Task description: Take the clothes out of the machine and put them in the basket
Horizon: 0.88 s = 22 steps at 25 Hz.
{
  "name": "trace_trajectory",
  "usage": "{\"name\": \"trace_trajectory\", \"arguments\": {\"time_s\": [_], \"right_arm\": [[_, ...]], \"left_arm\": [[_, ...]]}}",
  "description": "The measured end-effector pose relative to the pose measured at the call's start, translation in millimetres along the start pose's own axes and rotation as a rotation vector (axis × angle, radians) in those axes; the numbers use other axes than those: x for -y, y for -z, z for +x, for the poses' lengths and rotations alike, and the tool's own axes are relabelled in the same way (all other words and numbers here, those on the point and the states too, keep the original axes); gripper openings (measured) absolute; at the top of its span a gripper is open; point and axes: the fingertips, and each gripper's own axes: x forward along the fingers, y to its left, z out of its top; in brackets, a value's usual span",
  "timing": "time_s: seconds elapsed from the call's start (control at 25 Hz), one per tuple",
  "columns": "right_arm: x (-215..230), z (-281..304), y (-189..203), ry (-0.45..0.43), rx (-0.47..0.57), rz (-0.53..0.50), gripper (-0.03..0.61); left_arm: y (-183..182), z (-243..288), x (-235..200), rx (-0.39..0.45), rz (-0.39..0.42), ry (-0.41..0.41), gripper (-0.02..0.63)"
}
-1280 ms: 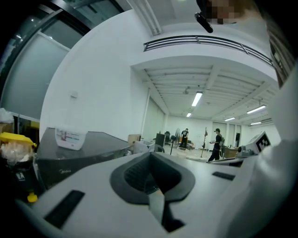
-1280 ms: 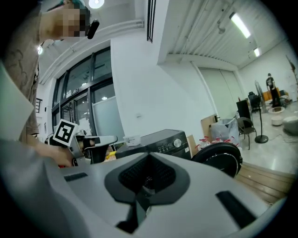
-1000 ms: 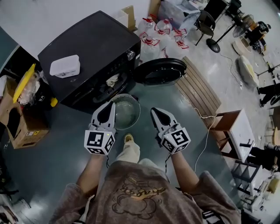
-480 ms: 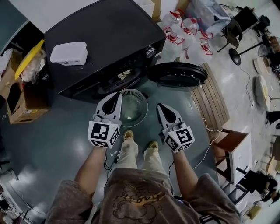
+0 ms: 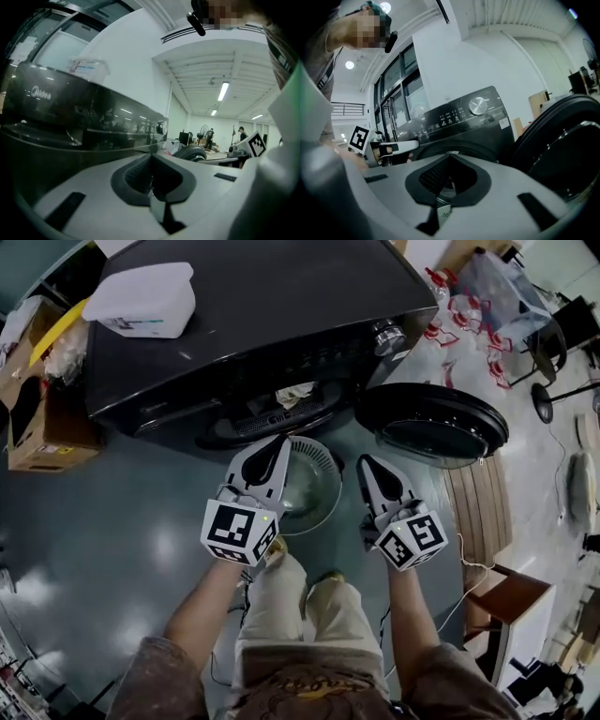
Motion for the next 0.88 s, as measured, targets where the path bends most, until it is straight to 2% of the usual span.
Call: {"name": "trace_trajectory", "arguments": {"time_s": [0.28,0.48,0.72,0.88], "right_arm": [[48.0,42.6,86.9,0.034,0.016,-0.051,-0.003],[58.4,68.5,137.0,-0.023,0.020,-0.090,-0.003],[73.7,92.0,167.9,-0.052,0.049,-0.115,-0.003],[75.2,92.0,185.6,-0.050,0.055,-0.183,-0.003]], "left_arm": [[79.3,29.5,-32.5,0.045,0.061,0.003,0.006],[126.2,43.0,-46.3,0.085,0.082,-0.017,0.006],[166.1,59.6,-50.2,0.138,0.085,-0.022,0.006],[186.8,58.4,-48.2,0.157,0.090,-0.039,0.006]]}}
